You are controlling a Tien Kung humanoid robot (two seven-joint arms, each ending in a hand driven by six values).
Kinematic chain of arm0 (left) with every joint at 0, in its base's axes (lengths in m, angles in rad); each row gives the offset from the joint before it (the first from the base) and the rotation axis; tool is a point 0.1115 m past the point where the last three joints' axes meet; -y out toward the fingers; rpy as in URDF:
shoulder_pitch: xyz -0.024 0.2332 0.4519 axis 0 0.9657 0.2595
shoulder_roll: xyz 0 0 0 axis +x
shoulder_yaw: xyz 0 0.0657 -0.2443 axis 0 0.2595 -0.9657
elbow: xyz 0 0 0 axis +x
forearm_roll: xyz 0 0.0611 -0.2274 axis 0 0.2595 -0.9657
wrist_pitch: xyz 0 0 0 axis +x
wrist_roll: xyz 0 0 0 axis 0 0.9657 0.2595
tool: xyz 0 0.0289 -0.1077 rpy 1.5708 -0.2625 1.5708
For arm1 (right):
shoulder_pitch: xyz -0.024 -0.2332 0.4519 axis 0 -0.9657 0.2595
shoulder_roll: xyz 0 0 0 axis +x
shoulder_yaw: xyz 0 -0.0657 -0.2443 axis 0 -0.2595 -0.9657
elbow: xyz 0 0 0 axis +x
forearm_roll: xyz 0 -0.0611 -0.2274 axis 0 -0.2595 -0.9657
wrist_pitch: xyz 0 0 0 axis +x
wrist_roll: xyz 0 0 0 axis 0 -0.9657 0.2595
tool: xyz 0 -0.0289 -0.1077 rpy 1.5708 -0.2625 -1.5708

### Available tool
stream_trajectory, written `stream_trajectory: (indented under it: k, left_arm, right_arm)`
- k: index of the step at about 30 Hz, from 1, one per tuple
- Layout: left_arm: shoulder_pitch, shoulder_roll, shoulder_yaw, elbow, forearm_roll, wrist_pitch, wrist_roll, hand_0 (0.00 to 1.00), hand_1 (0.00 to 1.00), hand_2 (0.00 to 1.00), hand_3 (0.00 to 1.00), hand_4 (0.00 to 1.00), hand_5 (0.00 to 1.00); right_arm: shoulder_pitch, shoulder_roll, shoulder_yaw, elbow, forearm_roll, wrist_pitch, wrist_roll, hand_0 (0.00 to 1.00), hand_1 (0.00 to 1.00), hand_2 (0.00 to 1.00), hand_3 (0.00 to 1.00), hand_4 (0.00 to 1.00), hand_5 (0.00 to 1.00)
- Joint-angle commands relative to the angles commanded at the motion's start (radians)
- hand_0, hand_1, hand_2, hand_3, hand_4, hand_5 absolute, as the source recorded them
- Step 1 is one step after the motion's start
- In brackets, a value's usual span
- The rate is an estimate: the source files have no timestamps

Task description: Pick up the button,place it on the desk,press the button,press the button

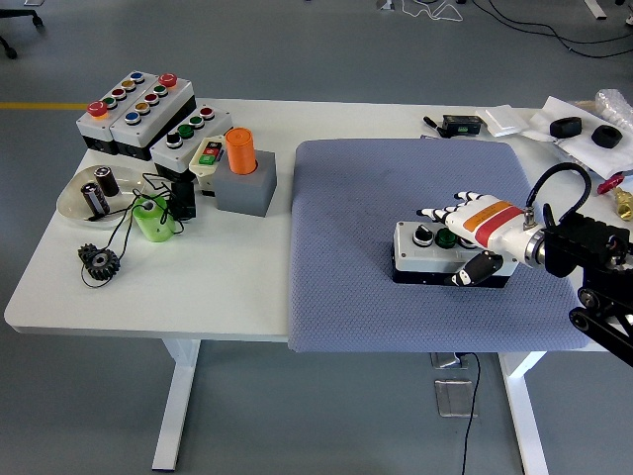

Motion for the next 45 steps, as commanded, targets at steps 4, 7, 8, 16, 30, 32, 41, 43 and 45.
stream_trajectory:
  k: [4, 7, 8, 16, 30, 32, 41, 43, 45]
  left_arm:
    - [-0.001, 0.001, 0.002, 0.000, -0.001, 0.000, -0.002, 0.647, 0.700, 0.698, 0.498, 0.310, 0.998]
    - [-0.002, 0.002, 0.001, 0.000, 0.000, -0.001, -0.002, 0.647, 0.700, 0.698, 0.498, 0.310, 0.998]
    - [-0.002, 0.002, 0.001, 0.000, 0.000, -0.001, -0.002, 0.646, 0.700, 0.698, 0.498, 0.310, 0.998]
    - [0.000, 0.003, -0.002, 0.000, 0.005, -0.002, -0.002, 0.646, 0.700, 0.698, 0.498, 0.310, 0.998]
    - [0.007, -0.001, -0.015, 0.000, 0.026, -0.002, 0.004, 0.646, 0.699, 0.698, 0.498, 0.310, 0.998]
    - [0.008, -0.001, -0.017, 0.000, 0.028, -0.002, 0.005, 0.646, 0.699, 0.696, 0.498, 0.309, 0.998]
    - [0.014, -0.002, -0.021, 0.000, 0.039, -0.002, 0.006, 0.645, 0.698, 0.698, 0.498, 0.308, 0.998]
    - [0.014, -0.001, -0.021, 0.000, 0.040, -0.003, 0.006, 0.645, 0.698, 0.698, 0.498, 0.308, 0.998]
    - [0.014, -0.001, -0.021, 0.000, 0.042, -0.003, 0.007, 0.645, 0.698, 0.698, 0.498, 0.308, 0.998]
  right_arm:
    - [-0.026, -0.037, 0.046, 0.079, 0.038, 0.024, -0.012, 0.978, 0.869, 0.951, 0.998, 0.928, 0.255]
    - [-0.060, -0.079, 0.105, 0.164, 0.072, 0.032, -0.028, 0.978, 0.869, 0.951, 0.998, 0.928, 0.255]
    - [-0.071, -0.091, 0.123, 0.188, 0.082, 0.030, -0.036, 0.970, 0.849, 0.930, 0.998, 0.928, 0.263]
    - [-0.191, -0.190, 0.287, 0.334, 0.197, -0.128, -0.063, 0.571, 0.362, 0.458, 0.750, 0.753, 0.313]
    - [-0.278, -0.218, 0.292, 0.276, 0.277, -0.156, -0.077, 0.193, 0.002, 0.119, 0.631, 0.623, 0.370]
    - [-0.278, -0.216, 0.287, 0.268, 0.274, -0.145, -0.083, 0.179, 0.002, 0.110, 0.642, 0.606, 0.413]
    - [-0.289, -0.207, 0.273, 0.242, 0.271, -0.136, -0.083, 0.184, 0.002, 0.111, 0.646, 0.597, 0.432]
    - [-0.290, -0.207, 0.270, 0.245, 0.273, -0.134, -0.082, 0.184, 0.002, 0.111, 0.646, 0.597, 0.432]
    - [-0.291, -0.204, 0.263, 0.245, 0.280, -0.130, -0.079, 0.188, 0.002, 0.114, 0.646, 0.590, 0.448]
